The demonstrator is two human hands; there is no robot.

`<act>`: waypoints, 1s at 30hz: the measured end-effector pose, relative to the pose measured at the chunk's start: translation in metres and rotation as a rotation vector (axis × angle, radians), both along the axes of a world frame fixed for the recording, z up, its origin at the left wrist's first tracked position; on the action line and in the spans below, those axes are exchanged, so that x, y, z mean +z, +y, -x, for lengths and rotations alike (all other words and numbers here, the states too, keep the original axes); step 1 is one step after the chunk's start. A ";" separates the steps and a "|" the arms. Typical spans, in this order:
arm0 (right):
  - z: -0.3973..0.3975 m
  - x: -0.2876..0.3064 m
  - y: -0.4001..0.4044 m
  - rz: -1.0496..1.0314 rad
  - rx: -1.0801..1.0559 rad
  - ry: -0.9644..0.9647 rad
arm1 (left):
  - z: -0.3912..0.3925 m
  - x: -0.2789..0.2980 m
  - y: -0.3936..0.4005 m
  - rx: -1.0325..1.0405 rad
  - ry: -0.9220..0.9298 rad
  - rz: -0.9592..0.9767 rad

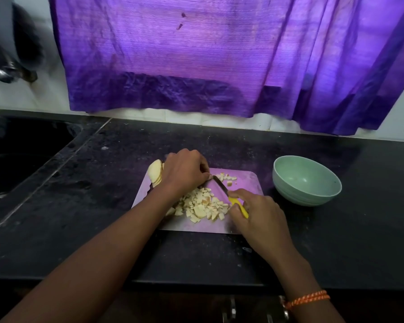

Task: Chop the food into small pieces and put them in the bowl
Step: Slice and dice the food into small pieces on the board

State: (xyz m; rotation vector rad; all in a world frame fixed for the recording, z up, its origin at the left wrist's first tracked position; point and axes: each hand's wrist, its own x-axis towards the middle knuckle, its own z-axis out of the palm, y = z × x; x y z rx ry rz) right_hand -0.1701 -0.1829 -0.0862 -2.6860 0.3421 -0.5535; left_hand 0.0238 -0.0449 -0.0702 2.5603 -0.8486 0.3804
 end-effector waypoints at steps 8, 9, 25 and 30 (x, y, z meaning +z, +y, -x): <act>0.016 -0.003 -0.037 -0.017 -0.097 -0.179 | 0.001 0.002 0.001 -0.105 0.024 0.021; 0.012 -0.004 -0.042 0.027 -0.131 -0.161 | 0.002 0.003 0.000 -0.139 0.055 0.044; 0.000 -0.009 -0.050 -0.132 0.028 -0.140 | 0.005 0.001 -0.004 -0.266 0.118 -0.045; -0.002 -0.009 -0.052 -0.159 -0.013 -0.203 | 0.003 0.006 0.000 -0.278 0.184 0.019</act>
